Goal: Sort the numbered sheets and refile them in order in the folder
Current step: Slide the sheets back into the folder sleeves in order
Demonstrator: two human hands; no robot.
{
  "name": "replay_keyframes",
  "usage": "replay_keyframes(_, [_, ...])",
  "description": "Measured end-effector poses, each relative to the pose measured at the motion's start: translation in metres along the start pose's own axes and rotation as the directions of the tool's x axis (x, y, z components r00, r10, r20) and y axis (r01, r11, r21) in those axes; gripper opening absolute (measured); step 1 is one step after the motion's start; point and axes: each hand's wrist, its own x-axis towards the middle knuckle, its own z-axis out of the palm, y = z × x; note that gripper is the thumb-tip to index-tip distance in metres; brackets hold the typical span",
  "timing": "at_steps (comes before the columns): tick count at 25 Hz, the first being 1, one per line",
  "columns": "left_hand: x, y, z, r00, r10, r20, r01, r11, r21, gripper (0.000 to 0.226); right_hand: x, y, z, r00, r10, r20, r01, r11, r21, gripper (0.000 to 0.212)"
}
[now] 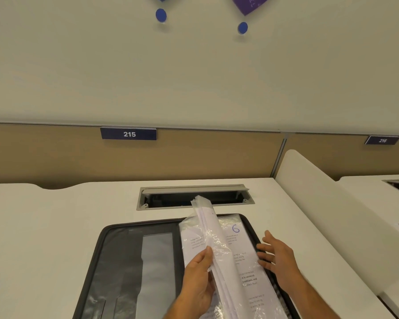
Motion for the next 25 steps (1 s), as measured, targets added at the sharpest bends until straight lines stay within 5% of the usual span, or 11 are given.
replay_keyframes(25, [0.004,-0.013,0.021,0.999,-0.036,-0.037,0.037,0.999,0.01,0.02,0.007,0.001,-0.013,0.981,0.106,0.164,-0.076,0.981,-0.179,0.053])
